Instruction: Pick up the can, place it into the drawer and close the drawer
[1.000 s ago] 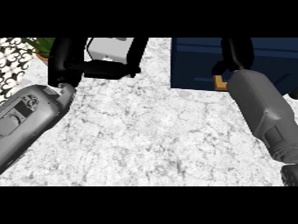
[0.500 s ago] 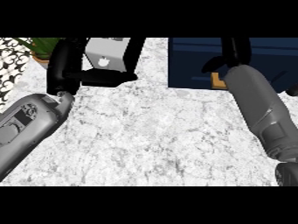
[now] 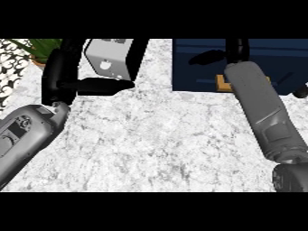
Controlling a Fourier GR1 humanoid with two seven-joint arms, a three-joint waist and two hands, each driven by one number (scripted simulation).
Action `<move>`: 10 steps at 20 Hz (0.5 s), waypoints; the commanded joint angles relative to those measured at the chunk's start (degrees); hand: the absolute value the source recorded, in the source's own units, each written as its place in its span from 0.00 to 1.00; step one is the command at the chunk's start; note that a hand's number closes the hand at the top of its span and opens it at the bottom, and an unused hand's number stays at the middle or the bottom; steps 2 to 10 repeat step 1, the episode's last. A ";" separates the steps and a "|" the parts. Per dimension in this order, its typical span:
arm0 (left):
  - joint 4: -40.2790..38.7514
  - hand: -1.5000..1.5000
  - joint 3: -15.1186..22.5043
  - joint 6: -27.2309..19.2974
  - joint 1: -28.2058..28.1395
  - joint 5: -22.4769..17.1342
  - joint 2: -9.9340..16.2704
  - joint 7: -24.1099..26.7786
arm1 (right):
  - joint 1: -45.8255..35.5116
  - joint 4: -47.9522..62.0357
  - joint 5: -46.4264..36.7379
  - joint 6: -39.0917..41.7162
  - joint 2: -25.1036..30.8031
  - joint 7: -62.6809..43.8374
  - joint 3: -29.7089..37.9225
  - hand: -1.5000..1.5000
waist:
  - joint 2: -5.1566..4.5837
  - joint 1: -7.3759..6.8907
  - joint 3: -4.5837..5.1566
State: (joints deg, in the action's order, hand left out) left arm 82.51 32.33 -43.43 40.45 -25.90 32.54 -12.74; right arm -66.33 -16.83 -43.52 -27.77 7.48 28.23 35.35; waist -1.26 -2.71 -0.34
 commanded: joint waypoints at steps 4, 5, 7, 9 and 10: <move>1.95 0.00 -1.14 0.01 -3.05 0.86 0.71 0.78 | -2.79 -0.35 4.94 0.19 -1.11 -0.46 3.64 0.00 | 0.46 -0.34 0.28; 1.95 0.00 -1.14 0.01 -3.05 0.86 0.71 0.78 | -2.79 -0.35 4.94 0.19 -1.11 -0.46 3.64 0.00 | 0.46 -0.34 0.28; 1.95 0.00 -1.14 0.01 -3.05 0.86 0.71 0.78 | -2.79 -0.35 4.94 0.19 -1.11 -0.46 3.64 0.00 | 0.46 -0.34 0.28; 1.95 0.00 -1.14 0.01 -3.05 0.86 0.71 0.78 | -2.79 -0.35 4.94 0.19 -1.11 -0.46 3.64 0.00 | 0.46 -0.34 0.28; 1.95 0.00 -1.14 0.01 -3.05 0.86 0.71 0.78 | -2.79 -0.35 4.94 0.19 -1.11 -0.46 3.64 0.00 | 0.46 -0.34 0.28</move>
